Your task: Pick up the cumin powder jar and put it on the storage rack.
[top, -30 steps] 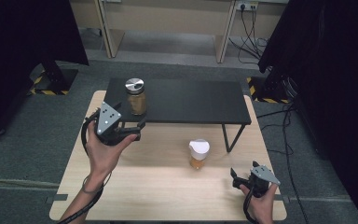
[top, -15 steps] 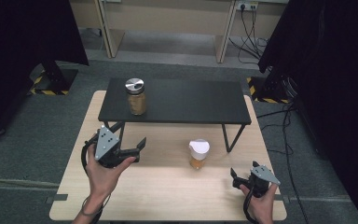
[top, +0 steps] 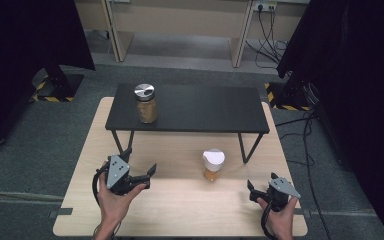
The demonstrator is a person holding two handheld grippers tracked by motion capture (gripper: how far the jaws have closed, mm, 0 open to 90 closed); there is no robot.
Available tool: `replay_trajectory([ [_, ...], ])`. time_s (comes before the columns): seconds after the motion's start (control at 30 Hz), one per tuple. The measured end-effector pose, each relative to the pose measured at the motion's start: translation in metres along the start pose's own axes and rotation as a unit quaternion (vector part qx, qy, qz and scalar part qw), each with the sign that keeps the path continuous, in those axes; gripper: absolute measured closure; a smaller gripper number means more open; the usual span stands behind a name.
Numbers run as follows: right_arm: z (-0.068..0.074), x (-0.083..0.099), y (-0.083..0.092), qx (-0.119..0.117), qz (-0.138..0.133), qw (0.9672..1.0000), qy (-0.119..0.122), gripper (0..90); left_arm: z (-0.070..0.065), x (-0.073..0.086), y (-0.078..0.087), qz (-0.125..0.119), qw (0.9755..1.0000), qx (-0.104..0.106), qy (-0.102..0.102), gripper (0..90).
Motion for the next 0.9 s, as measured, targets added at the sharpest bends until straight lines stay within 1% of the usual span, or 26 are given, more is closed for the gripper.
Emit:
replay_trajectory([
  [0.1,0.0,0.0,0.0,0.0,-0.001,1.0,-0.001,3.0,-0.003,0.015,-0.004,0.008,1.0,-0.003,0.004,4.4],
  [0.17,0.0,0.0,0.0,0.0,-0.001,1.0,0.0,3.0,-0.005,0.026,-0.008,0.014,0.9998,-0.006,0.011,4.3],
  [0.33,0.0,0.0,0.0,0.0,-0.002,1.0,0.0,3.0,-0.006,0.043,-0.015,0.024,0.9995,-0.015,0.014,4.3],
  [0.47,0.0,0.0,0.0,0.0,-0.002,1.0,0.0,3.0,-0.005,0.051,-0.018,0.029,0.9992,-0.02,0.022,4.3],
  [0.57,0.0,0.0,0.0,0.0,-0.002,1.0,0.001,3.0,-0.005,0.058,-0.021,0.038,0.9986,-0.024,0.027,4.3],
  [0.67,0.0,0.001,0.001,0.0,-0.003,1.0,0.001,3.0,-0.005,0.061,-0.022,0.041,0.9983,-0.028,0.029,4.4],
  [0.73,0.0,0.0,0.0,0.0,-0.003,1.0,0.001,3.0,-0.005,0.062,-0.024,0.042,0.9983,-0.028,0.031,4.4],
  [0.77,0.0,0.0,0.0,0.0,-0.002,1.0,0.001,3.0,-0.005,0.062,-0.025,0.046,0.9982,-0.027,0.03,4.6],
  [0.9,0.0,0.0,0.0,-0.001,-0.002,1.0,0.001,3.0,-0.006,0.064,-0.027,0.051,0.9978,-0.029,0.03,5.1],
])
Point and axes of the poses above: each handheld gripper's, and its own axes: y roughly backward along the jaws, x roughly out of its underside, z roughly to its left, the point moved 10 cm from there along -y, roughly forward along the jaws, and after that the axes turned 1 degree about y, right-handed, at the moved point
